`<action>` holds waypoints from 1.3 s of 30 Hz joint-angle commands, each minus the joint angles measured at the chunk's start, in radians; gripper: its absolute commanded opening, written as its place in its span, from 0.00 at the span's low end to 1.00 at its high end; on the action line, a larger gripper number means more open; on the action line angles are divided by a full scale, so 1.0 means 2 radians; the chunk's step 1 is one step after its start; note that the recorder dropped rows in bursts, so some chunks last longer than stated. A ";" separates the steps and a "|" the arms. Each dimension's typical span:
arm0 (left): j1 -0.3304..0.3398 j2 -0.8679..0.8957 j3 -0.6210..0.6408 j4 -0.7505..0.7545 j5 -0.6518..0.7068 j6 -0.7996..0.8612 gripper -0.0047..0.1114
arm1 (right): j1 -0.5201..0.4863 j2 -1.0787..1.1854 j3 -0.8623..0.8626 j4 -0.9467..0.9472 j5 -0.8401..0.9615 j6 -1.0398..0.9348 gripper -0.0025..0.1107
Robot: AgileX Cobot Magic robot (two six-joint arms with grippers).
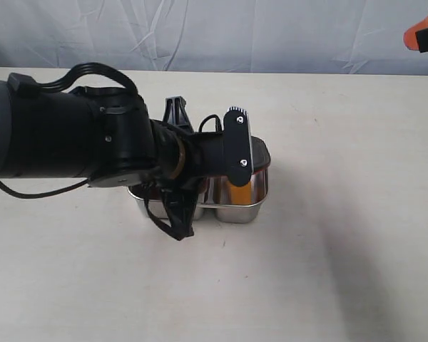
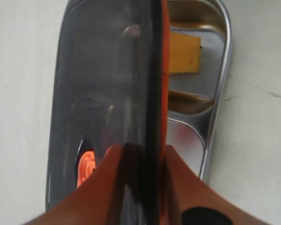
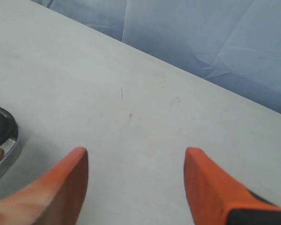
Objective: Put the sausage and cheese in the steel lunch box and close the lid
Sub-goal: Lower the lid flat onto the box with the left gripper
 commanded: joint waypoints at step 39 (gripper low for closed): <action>0.000 -0.004 -0.025 -0.075 0.069 -0.010 0.54 | -0.003 -0.002 -0.003 0.040 0.048 0.001 0.29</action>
